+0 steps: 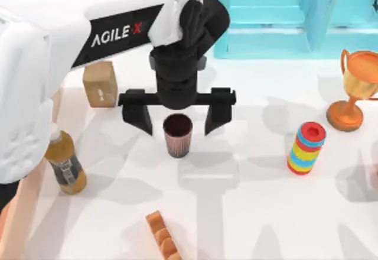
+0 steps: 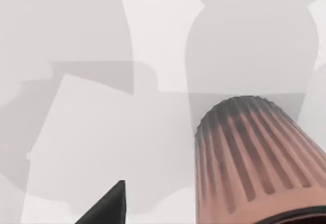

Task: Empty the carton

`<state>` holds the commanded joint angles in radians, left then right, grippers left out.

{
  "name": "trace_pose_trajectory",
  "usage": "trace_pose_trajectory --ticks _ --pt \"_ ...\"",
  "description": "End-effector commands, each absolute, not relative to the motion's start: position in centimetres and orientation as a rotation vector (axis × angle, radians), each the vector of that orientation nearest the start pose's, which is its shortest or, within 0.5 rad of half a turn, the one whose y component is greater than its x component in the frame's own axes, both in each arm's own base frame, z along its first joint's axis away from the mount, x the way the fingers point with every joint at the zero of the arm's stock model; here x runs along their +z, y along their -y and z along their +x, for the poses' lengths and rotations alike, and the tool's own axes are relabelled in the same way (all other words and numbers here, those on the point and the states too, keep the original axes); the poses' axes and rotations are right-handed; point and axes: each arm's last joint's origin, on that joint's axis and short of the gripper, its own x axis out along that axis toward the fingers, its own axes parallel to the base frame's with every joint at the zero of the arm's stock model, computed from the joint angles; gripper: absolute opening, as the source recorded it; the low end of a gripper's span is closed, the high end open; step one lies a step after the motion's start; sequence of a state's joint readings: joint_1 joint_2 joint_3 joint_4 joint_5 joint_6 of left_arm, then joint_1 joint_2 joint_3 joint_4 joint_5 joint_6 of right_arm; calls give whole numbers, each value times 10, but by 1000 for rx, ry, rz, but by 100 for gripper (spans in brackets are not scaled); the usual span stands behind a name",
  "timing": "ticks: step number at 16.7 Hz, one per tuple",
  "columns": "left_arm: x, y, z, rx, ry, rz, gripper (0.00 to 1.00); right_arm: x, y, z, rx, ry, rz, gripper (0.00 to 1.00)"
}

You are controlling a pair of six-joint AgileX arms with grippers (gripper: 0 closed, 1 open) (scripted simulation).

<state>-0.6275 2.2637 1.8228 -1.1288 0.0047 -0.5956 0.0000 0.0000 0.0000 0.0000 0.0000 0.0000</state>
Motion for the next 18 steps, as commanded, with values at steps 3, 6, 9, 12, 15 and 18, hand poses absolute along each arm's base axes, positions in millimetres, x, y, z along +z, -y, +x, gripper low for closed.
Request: trace_pose_trajectory --ticks 3,6,9,12,15,18 --pt "154 255 361 -17 -1571 15 100 160 1 106 0 0 0 100" --pt "163 257 362 -21 -1570 13 100 160 1 106 0 0 0 100" --pt "188 259 364 -25 -1570 10 100 160 1 106 0 0 0 100" --pt "219 259 364 -25 -1571 10 100 160 1 106 0 0 0 100" --pt "244 256 362 -20 -1571 13 100 160 1 106 0 0 0 100" --pt "254 255 361 -17 -1571 15 100 160 1 106 0 0 0 100"
